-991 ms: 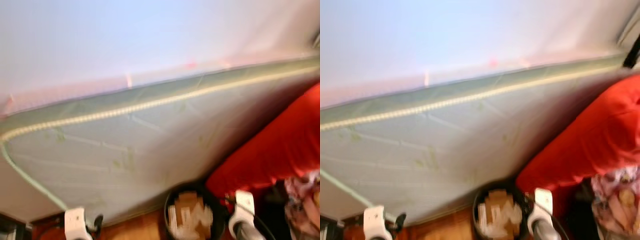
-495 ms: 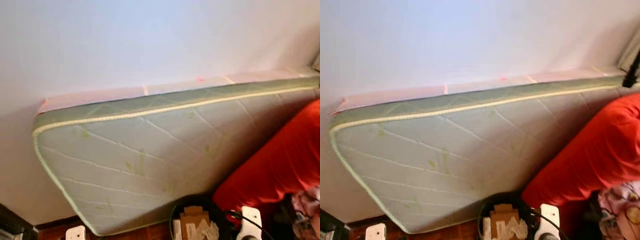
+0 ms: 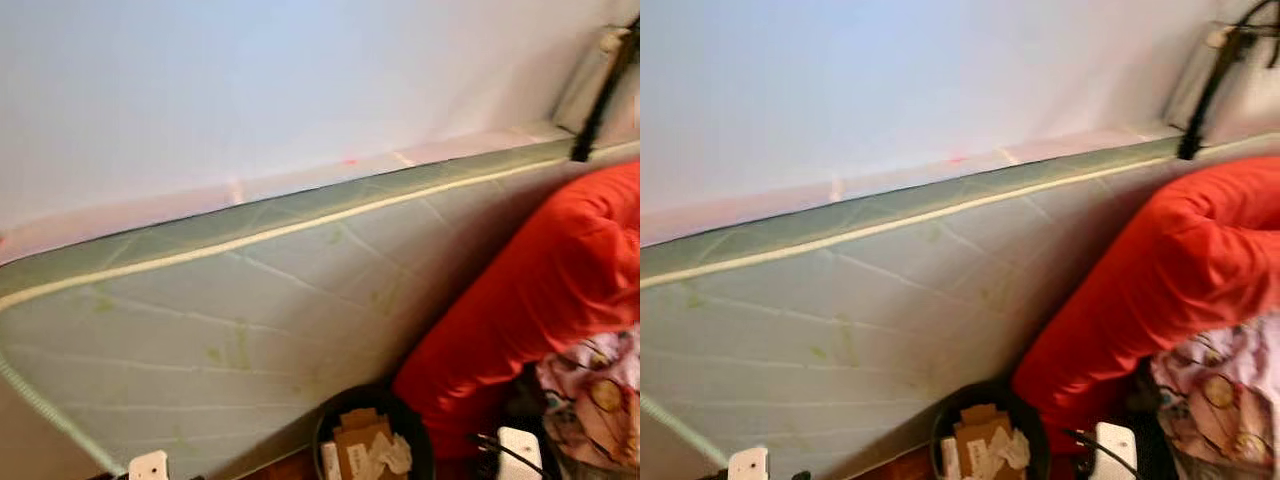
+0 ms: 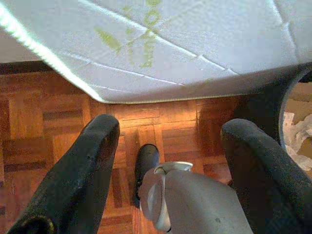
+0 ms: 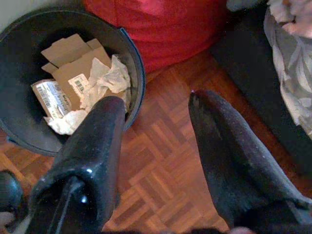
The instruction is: Clean up the room
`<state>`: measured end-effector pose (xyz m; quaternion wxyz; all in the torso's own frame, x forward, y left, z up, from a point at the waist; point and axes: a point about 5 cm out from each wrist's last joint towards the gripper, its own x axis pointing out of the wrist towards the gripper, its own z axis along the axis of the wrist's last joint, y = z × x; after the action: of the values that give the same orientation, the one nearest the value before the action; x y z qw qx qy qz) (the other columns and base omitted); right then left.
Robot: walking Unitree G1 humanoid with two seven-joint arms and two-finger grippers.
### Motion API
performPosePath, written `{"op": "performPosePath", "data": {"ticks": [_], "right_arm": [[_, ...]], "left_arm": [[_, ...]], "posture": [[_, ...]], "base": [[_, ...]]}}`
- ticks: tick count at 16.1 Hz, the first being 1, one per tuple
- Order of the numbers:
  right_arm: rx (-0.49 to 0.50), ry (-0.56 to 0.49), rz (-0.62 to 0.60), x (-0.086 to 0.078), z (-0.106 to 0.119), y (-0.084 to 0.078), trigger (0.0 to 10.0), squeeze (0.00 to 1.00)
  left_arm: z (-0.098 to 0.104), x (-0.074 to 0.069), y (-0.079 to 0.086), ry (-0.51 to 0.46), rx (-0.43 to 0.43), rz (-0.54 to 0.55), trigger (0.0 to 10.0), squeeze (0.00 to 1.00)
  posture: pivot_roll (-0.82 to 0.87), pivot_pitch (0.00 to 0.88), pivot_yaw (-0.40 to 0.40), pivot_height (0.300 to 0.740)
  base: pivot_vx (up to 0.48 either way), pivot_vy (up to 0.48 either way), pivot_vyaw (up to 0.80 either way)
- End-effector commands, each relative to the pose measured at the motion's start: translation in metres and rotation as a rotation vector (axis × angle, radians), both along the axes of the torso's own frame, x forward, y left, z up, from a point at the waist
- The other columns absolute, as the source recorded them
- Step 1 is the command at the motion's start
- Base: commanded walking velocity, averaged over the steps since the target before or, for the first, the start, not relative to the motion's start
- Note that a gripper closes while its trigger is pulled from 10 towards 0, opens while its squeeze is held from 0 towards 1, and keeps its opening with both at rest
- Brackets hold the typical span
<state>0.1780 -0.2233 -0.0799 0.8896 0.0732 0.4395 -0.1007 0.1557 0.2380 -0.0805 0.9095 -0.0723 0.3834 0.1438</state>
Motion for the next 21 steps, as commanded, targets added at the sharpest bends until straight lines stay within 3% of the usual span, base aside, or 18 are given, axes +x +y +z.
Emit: {"op": "performPosePath", "data": {"ticks": [1,4,7,9,13,15,17,21], "right_arm": [[0.01,0.008,0.016,0.006,-0.001,0.013,10.0,0.0],[0.017,-0.003,0.018,0.009,0.0,0.017,10.0,0.0],[0.0,-0.001,-0.016,0.0,0.003,-0.012,10.0,0.0],[-0.004,0.009,-0.021,-0.004,0.002,-0.016,10.0,0.0],[0.024,0.028,0.002,-0.005,-0.006,0.017,10.0,0.0],[0.032,0.025,0.008,-0.003,-0.006,0.023,10.0,0.0],[0.018,0.012,-0.004,-0.001,-0.002,0.005,10.0,0.0],[0.011,0.009,-0.005,0.0,-0.001,0.001,10.0,0.0]], "left_arm": [[-0.003,-0.003,-0.002,0.026,-0.001,-0.017,10.0,0.0],[-0.002,-0.002,-0.001,0.029,0.016,-0.042,10.0,0.0],[-0.002,-0.002,0.0,0.04,0.028,-0.056,10.0,0.0],[-0.002,-0.003,0.0,0.04,0.026,-0.057,10.0,0.0],[-0.002,-0.004,0.001,0.042,0.019,-0.045,10.0,0.0],[-0.003,-0.004,0.001,0.044,0.016,-0.041,10.0,0.0],[-0.003,-0.004,0.0,0.046,0.022,-0.053,10.0,0.0],[-0.003,-0.004,-0.001,0.048,0.02,-0.049,10.0,0.0]], "posture": [[0.15,0.0,-0.086,0.74],[0.15,0.0,-0.079,0.74],[0.14,0.0,-0.072,0.74],[0.15,0.0,-0.073,0.74],[0.15,0.0,-0.076,0.74],[0.15,0.0,-0.078,0.74],[0.15,0.0,-0.08,0.74],[0.15,0.0,-0.081,0.74]], "base": [[0.0,0.0,-0.63],[0.0,0.0,-0.62],[0.0,-0.315,-0.62],[0.0,0.0,-0.63],[0.0,0.0,-0.62],[0.0,0.0,-0.62],[0.0,0.0,-0.62],[0.0,-0.343,-0.62]]}}
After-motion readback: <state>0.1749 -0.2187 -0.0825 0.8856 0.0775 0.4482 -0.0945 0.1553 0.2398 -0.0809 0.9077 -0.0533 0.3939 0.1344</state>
